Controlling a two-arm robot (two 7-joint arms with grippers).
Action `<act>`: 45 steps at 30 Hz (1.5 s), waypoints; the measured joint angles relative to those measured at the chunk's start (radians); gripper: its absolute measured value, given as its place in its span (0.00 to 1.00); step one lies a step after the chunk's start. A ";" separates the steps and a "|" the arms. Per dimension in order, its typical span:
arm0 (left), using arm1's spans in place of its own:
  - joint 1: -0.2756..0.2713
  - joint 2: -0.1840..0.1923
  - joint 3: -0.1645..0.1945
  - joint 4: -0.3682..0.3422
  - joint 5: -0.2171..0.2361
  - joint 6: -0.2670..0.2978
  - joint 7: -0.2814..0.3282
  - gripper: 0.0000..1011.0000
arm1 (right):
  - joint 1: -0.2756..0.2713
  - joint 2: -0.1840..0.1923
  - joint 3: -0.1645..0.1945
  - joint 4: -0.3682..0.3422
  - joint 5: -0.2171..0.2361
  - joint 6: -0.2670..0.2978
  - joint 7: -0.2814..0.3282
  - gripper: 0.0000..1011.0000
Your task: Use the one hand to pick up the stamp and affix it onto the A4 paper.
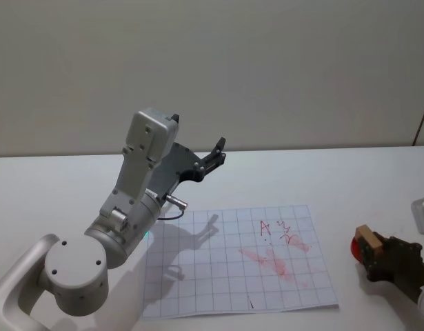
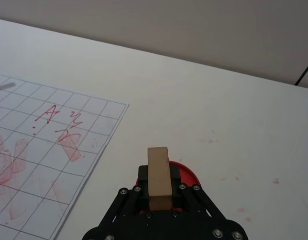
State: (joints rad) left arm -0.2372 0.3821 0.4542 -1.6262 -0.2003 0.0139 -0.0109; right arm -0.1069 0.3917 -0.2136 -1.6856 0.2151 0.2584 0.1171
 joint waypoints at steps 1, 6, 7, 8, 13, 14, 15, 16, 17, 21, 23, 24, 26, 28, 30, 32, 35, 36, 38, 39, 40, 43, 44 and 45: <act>0.000 0.000 0.000 0.000 0.000 0.000 0.000 0.99 | 0.003 0.000 0.000 -0.001 -0.006 -0.004 0.006 0.22; 0.000 0.000 0.000 0.000 0.000 0.000 0.000 0.99 | 0.012 -0.001 -0.002 -0.005 -0.020 -0.018 0.026 0.22; 0.000 0.000 0.000 0.000 0.000 0.000 0.000 0.99 | 0.016 -0.002 -0.003 -0.006 -0.024 -0.023 0.036 0.22; 0.000 0.000 0.000 0.000 0.000 0.000 0.000 0.99 | 0.019 -0.002 -0.003 -0.007 -0.028 -0.027 0.043 0.22; 0.000 0.000 0.000 0.000 0.000 0.000 0.000 0.99 | 0.041 -0.007 -0.010 -0.011 -0.048 -0.052 0.089 0.22; 0.000 0.000 0.000 0.000 0.000 0.000 0.000 0.99 | 0.047 -0.010 -0.011 -0.011 -0.054 -0.059 0.104 0.22; 0.000 0.000 0.000 0.000 0.000 0.000 0.000 0.99 | 0.047 -0.010 -0.011 -0.011 -0.054 -0.059 0.104 0.22; 0.000 0.000 0.000 0.000 0.000 0.000 0.000 0.99 | 0.055 -0.013 -0.014 -0.011 -0.060 -0.065 0.120 0.22; 0.000 0.000 0.000 0.000 0.000 0.000 0.000 0.99 | 0.055 -0.013 -0.014 -0.011 -0.060 -0.065 0.120 0.22; 0.000 0.000 0.000 0.000 0.000 0.000 0.000 0.99 | 0.082 -0.023 -0.023 -0.001 -0.079 -0.083 0.174 0.22; 0.000 0.000 0.000 0.000 0.000 0.000 0.000 0.99 | 0.097 -0.029 -0.028 0.008 -0.091 -0.090 0.205 0.22; 0.000 0.000 0.000 0.000 0.000 0.000 0.000 0.99 | 0.102 -0.032 -0.029 0.012 -0.095 -0.092 0.215 0.22; 0.000 0.000 0.000 0.000 0.000 0.000 0.000 0.99 | 0.121 -0.040 -0.036 0.030 -0.107 -0.097 0.248 0.22; 0.000 0.000 0.000 0.000 0.000 0.000 0.000 0.99 | 0.133 -0.045 -0.040 0.042 -0.117 -0.099 0.272 0.22; 0.000 0.000 0.000 0.000 0.000 0.000 0.000 0.99 | 0.156 -0.055 -0.048 0.071 -0.136 -0.100 0.310 0.22; 0.000 0.000 0.000 0.000 0.000 0.000 0.000 0.99 | 0.177 -0.066 -0.056 0.100 -0.154 -0.100 0.343 0.22; 0.000 0.000 0.000 0.000 0.000 0.000 0.000 0.99 | 0.210 -0.083 -0.068 0.152 -0.183 -0.100 0.388 0.22; 0.000 0.000 0.000 0.000 0.000 0.000 0.000 0.99 | 0.221 -0.088 -0.071 0.169 -0.189 -0.099 0.397 0.22; 0.000 0.000 0.000 0.000 0.000 0.000 0.000 0.99 | 0.244 -0.101 -0.080 0.210 -0.208 -0.097 0.423 0.22; 0.000 0.000 0.000 0.000 0.000 0.000 0.000 0.99 | 0.251 -0.105 -0.083 0.225 -0.215 -0.095 0.432 0.22; 0.000 0.000 0.000 0.000 0.000 0.000 0.000 0.99 | 0.258 -0.109 -0.085 0.238 -0.220 -0.094 0.439 0.22; 0.000 0.000 0.000 0.000 0.000 0.000 0.000 0.99 | 0.291 -0.128 -0.095 0.297 -0.238 -0.091 0.462 0.22; 0.000 0.000 0.000 0.000 0.000 0.000 0.000 0.99 | 0.296 -0.130 -0.096 0.304 -0.241 -0.091 0.465 0.22; 0.000 0.000 0.000 0.000 0.000 0.000 0.000 0.99 | 0.311 -0.138 -0.099 0.330 -0.246 -0.091 0.472 0.22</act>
State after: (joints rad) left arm -0.2372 0.3822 0.4542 -1.6262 -0.2004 0.0139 -0.0108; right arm 0.2036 0.2533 -0.3129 -1.3554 -0.0312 0.1672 0.5892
